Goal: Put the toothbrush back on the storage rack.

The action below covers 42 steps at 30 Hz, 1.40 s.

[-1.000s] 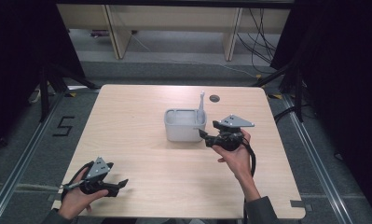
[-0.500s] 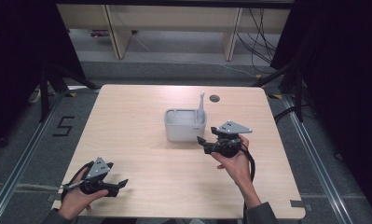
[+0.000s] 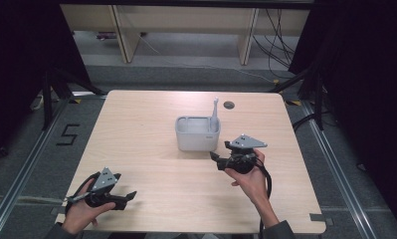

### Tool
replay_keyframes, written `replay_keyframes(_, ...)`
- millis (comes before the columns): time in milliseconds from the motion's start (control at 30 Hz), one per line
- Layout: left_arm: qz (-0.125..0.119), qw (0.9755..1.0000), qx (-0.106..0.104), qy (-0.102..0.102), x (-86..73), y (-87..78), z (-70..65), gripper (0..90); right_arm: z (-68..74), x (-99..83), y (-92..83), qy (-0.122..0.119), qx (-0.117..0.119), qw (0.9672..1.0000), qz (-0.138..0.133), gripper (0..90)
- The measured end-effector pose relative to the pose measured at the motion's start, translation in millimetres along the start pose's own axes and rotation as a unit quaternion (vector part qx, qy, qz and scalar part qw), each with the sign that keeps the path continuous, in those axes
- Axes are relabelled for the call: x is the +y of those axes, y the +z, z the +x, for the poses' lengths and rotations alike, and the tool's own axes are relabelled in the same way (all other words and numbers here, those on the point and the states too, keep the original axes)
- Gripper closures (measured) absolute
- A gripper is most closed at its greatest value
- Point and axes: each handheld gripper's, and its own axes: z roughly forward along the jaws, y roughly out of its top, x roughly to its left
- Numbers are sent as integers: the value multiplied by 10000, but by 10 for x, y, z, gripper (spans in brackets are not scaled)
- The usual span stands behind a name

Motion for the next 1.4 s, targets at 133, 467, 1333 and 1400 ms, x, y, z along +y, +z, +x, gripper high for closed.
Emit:
replay_keyframes(133, 34, 10000, 6, 38, 1, -5, 6, 152, 45, -48, 4, -76, -45, 9997, 209, 320)
replay_keyframes(467, 4, 10000, 20, 4, 1, -6, -5, 151, 97, -179, 49, -147, 31, 9993, 354, 320)
replay_keyframes(1333, -55, 10000, -45, -67, 0, 1, -21, 151, 264, -433, -25, -188, 217, 9978, 603, 314)
replay_keyframes(1400, -63, 10000, -30, -62, -2, 2, -24, 151, 277, -450, -32, -234, 248, 9977, 587, 313)
